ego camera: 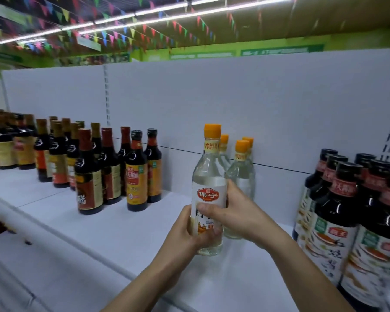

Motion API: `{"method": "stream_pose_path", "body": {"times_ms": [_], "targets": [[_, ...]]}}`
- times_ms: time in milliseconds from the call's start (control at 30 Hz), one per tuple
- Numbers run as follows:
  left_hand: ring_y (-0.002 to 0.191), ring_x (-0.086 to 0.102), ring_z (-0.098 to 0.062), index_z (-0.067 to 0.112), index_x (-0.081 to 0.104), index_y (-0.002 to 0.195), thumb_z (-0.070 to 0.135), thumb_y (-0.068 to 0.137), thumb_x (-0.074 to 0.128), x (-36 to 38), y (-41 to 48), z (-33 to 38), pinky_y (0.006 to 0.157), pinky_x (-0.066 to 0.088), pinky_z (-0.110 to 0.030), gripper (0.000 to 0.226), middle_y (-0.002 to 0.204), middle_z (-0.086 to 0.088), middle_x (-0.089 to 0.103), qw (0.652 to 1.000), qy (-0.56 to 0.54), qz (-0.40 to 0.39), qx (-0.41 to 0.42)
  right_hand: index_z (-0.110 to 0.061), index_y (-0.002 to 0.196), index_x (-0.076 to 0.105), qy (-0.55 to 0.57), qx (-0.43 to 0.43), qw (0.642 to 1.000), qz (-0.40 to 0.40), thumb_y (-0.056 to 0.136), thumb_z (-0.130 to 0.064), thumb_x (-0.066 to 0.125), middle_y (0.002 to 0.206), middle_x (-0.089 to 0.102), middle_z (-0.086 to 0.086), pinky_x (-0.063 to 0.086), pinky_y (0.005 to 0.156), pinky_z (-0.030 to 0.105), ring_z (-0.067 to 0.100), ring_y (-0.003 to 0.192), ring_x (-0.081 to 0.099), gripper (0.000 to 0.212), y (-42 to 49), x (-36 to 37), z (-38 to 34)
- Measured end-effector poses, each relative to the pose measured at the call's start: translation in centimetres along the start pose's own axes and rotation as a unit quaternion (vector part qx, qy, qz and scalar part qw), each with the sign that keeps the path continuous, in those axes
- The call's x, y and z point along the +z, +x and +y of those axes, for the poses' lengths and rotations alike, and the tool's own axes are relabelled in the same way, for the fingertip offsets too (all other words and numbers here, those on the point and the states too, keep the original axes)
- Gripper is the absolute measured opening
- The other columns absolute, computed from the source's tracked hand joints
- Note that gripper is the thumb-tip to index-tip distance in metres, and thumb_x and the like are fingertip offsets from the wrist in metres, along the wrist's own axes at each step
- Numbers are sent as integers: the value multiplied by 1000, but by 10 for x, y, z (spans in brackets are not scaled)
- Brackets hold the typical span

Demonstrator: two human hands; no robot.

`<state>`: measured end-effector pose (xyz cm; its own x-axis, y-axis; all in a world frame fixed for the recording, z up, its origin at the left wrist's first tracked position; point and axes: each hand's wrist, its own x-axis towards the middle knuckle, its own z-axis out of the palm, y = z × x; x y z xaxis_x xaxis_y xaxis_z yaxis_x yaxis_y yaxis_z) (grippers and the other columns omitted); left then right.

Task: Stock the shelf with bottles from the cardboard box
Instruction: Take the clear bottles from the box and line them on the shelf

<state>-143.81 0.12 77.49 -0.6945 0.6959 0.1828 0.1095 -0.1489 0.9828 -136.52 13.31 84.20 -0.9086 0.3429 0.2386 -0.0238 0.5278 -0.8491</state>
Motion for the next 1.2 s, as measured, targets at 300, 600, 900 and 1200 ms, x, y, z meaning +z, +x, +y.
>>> {"method": "stream_pose_path", "body": {"times_ms": [300,600,900,1200], "targets": [[104,73,-14,28,56,129,17,87,79,-19,26,-10,91,59,-36,49,113,4,75,997,9,-75,-10,-45,121,49,-11,26,998,56,88,-37,79,111,74,-14,63,90,39,7,100,74,45,5,11,7],[105,73,-9,31,56,128,18,88,79,-28,35,-14,99,58,-39,48,114,9,75,992,-3,-126,-10,-51,125,49,-7,58,993,99,87,-35,80,115,74,-18,62,93,38,5,103,74,52,3,23,9],[96,72,2,37,55,123,21,86,81,-39,41,-23,79,57,-20,49,107,20,75,990,5,-137,-25,-58,120,44,-17,68,991,111,89,-35,79,117,72,-19,61,90,29,3,105,72,53,4,37,14],[102,73,-7,37,53,125,15,85,81,-43,49,-33,90,60,-30,53,110,16,75,988,21,-138,-61,-59,123,44,-15,84,990,114,89,-38,78,118,71,-21,60,90,27,2,107,71,52,8,45,26]]}}
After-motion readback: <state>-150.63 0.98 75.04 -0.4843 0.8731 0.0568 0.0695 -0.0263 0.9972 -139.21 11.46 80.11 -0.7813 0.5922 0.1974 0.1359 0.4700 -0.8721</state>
